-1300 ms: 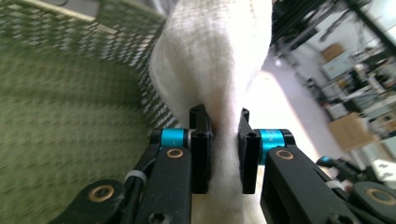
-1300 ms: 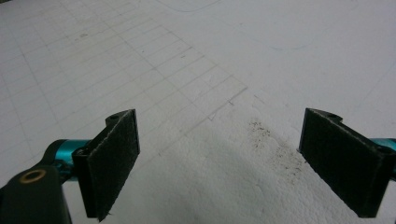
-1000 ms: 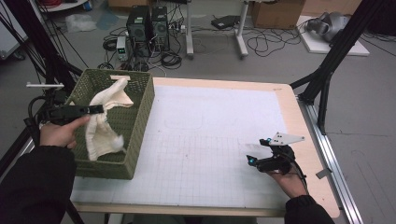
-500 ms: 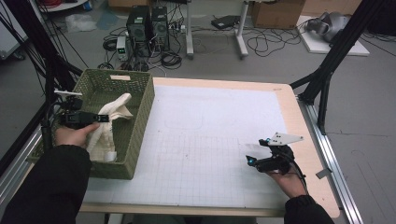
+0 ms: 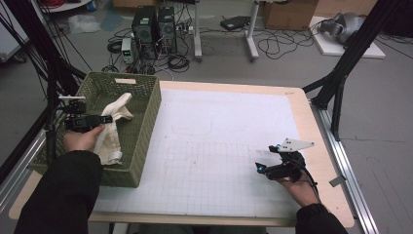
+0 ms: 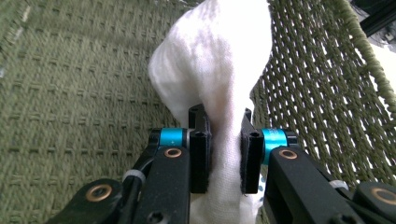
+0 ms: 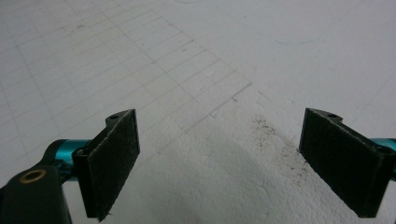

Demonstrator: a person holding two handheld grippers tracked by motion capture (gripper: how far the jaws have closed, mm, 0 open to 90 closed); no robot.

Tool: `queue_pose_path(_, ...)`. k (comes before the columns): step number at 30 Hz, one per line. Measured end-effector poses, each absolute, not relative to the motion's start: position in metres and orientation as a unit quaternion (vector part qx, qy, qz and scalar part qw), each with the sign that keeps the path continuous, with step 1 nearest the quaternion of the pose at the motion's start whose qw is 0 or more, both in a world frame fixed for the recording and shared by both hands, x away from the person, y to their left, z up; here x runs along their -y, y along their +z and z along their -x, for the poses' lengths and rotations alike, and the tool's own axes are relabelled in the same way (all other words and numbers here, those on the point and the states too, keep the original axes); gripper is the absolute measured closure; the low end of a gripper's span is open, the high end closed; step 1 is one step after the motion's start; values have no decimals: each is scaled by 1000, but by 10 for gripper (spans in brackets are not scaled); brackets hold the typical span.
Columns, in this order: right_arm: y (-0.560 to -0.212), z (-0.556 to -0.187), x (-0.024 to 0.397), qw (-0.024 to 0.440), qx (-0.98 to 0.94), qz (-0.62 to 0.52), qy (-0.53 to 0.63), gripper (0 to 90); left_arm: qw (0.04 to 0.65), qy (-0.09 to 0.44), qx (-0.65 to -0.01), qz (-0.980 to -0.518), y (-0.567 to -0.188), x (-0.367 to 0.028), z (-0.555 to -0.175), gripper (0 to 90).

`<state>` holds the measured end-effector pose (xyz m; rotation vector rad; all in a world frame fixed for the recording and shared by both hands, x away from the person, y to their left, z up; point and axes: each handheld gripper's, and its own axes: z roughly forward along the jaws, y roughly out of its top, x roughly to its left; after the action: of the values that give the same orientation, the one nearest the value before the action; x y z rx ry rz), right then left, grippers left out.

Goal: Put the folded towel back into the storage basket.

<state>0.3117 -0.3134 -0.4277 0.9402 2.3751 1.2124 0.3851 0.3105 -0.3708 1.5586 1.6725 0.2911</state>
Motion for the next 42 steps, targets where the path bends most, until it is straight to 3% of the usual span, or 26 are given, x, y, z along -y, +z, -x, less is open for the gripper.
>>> queue_pose_path(28, -428, -312, 313, 154, -832, -324, 424, 117, 267, 60, -674, -686, -399, -298, -394, 745)
queue_pose_path(34, -428, -311, 312, 154, -832, -323, 423, 117, 264, 48, -671, -691, -401, -294, -394, 647)
queue_pose_path(42, -427, -311, 314, 155, -830, -325, 427, 117, 311, 66, -663, -677, -391, -297, -393, 493)
